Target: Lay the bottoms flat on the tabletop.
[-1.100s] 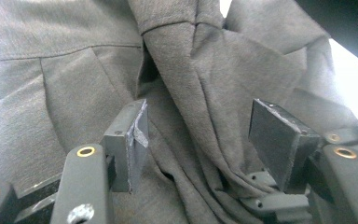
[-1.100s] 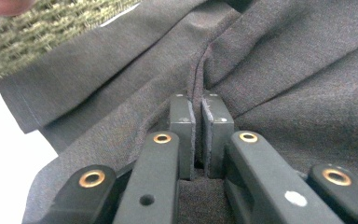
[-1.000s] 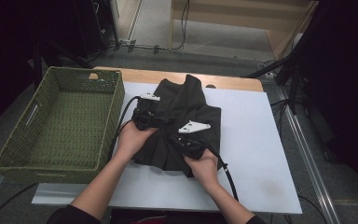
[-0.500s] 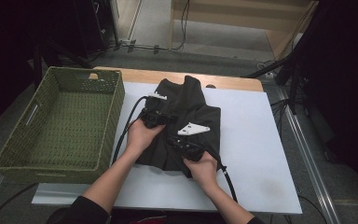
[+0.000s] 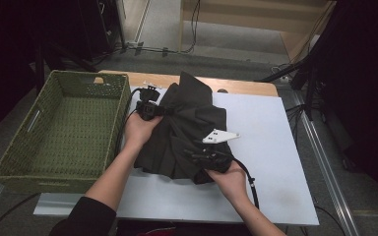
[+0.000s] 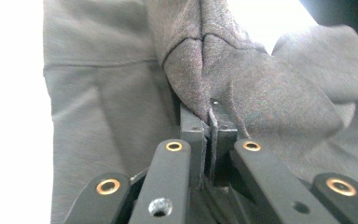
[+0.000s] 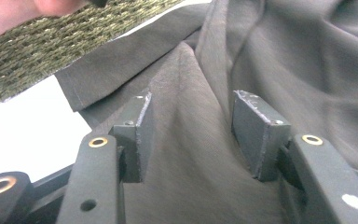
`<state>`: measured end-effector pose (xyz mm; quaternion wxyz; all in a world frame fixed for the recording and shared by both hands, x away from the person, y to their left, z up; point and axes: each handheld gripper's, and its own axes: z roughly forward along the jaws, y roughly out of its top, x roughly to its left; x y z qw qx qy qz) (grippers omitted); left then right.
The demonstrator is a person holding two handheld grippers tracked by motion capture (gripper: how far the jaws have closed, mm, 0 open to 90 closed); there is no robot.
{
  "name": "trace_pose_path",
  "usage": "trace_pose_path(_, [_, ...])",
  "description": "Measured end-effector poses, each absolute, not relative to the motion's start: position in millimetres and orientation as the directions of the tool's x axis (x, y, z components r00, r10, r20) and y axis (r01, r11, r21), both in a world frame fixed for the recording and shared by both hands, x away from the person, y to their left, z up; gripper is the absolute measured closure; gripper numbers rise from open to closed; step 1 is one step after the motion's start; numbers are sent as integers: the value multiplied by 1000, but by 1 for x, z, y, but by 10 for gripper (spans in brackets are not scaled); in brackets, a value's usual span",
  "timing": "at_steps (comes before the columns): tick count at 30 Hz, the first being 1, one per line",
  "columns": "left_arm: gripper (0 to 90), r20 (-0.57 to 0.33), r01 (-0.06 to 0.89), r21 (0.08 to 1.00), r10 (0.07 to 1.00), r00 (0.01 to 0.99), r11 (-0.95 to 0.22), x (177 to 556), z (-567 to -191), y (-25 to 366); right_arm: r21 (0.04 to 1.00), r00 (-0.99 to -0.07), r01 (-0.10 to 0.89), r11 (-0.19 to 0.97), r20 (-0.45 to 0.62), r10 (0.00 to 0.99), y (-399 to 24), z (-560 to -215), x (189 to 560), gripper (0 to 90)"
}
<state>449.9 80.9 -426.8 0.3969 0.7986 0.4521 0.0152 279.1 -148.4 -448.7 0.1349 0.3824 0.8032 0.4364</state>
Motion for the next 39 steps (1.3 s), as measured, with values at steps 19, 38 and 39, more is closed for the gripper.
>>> trace_pose_path(19, [690,-330,721,650,767,551,-238,466,-409,95,806,-613,520,283,121,781,-214,-446,260,482])
trace_pose_path(38, [425,-335,669,666,669,663,-330,427,-409,79,794,-589,539,281,117,799,-233,-456,254,468])
trace_pose_path(39, [425,-335,668,665,665,667,-335,425,-410,78,796,-590,538,277,122,798,-235,-457,254,468])
